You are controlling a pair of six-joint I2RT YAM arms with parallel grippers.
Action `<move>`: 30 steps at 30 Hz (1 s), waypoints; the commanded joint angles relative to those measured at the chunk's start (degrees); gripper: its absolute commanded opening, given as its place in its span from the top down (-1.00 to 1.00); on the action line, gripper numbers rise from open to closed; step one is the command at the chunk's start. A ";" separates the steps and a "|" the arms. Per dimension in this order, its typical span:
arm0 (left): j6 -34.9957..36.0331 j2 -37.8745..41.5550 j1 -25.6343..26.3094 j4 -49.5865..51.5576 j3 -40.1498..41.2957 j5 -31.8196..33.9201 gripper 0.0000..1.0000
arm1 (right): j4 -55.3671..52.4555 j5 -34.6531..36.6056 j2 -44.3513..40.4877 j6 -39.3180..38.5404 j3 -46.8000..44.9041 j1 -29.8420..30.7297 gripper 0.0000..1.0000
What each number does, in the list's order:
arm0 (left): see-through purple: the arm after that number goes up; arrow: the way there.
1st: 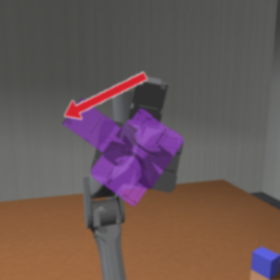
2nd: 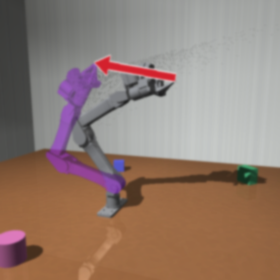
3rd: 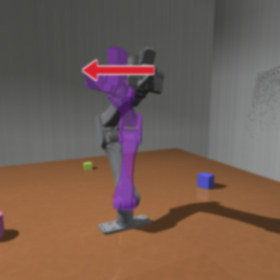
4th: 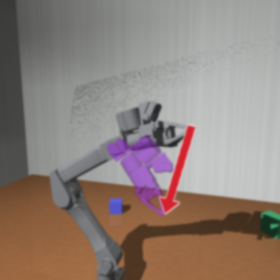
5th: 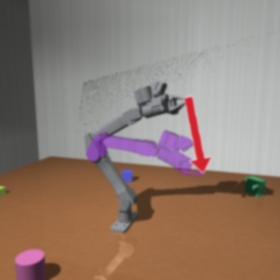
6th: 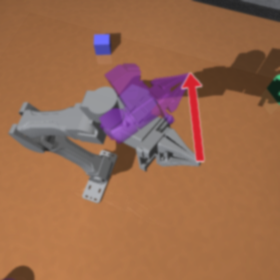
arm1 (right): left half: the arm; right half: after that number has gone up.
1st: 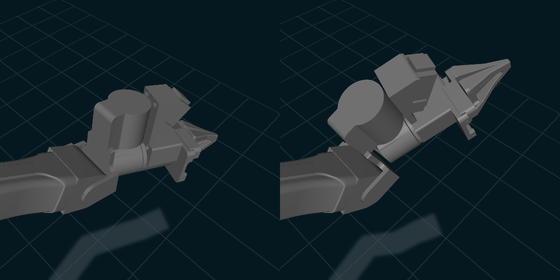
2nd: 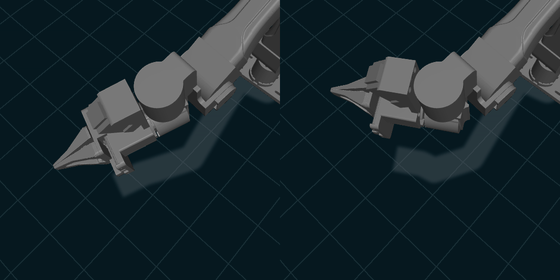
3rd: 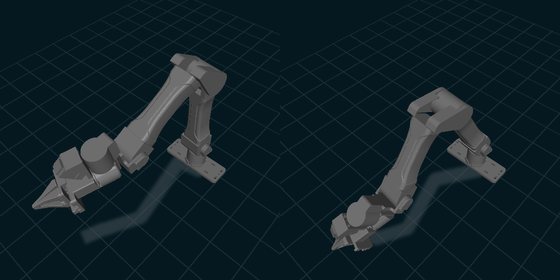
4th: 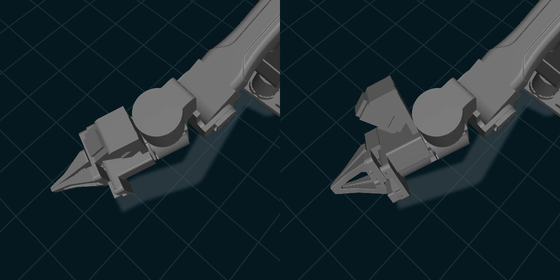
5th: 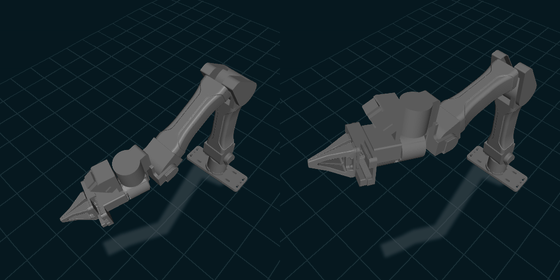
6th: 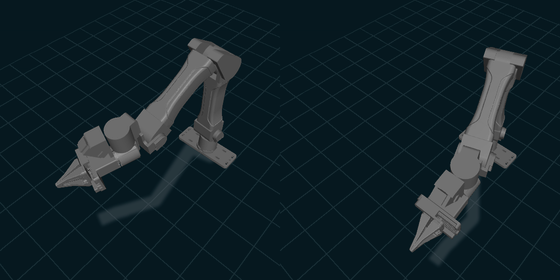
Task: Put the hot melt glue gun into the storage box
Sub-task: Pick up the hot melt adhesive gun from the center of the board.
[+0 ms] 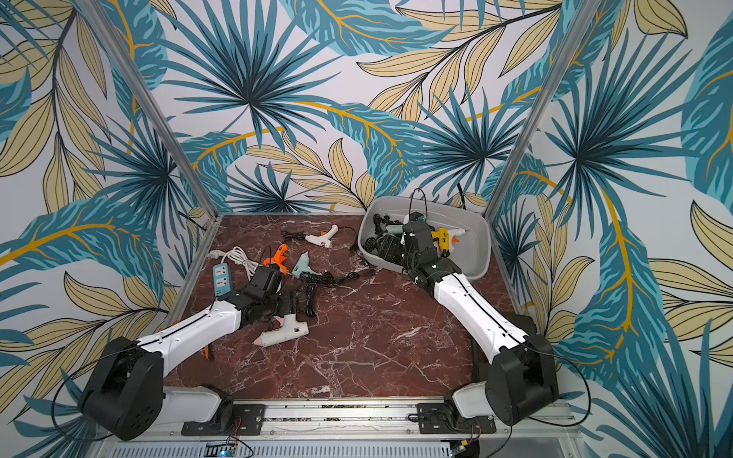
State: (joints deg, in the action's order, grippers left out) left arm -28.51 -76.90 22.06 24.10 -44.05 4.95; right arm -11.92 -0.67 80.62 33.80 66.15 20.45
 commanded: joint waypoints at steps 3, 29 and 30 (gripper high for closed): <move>-3.91 3.11 -5.62 3.72 -3.30 3.16 -0.49 | -3.41 -1.51 -1.56 -2.75 -0.01 0.01 -0.43; -47.63 1.37 -6.50 -13.11 6.02 6.79 -0.58 | -8.78 -8.19 4.51 -6.83 5.96 -0.11 -0.46; -48.25 0.66 -6.28 -13.61 6.07 6.66 -0.57 | -8.66 -8.54 4.76 -6.52 6.07 -0.12 -0.46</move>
State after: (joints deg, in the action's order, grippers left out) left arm -73.23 -74.70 15.20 12.56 -37.95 10.31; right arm -19.77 -7.55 84.38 27.38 70.83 20.45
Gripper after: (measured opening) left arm 0.786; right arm 0.730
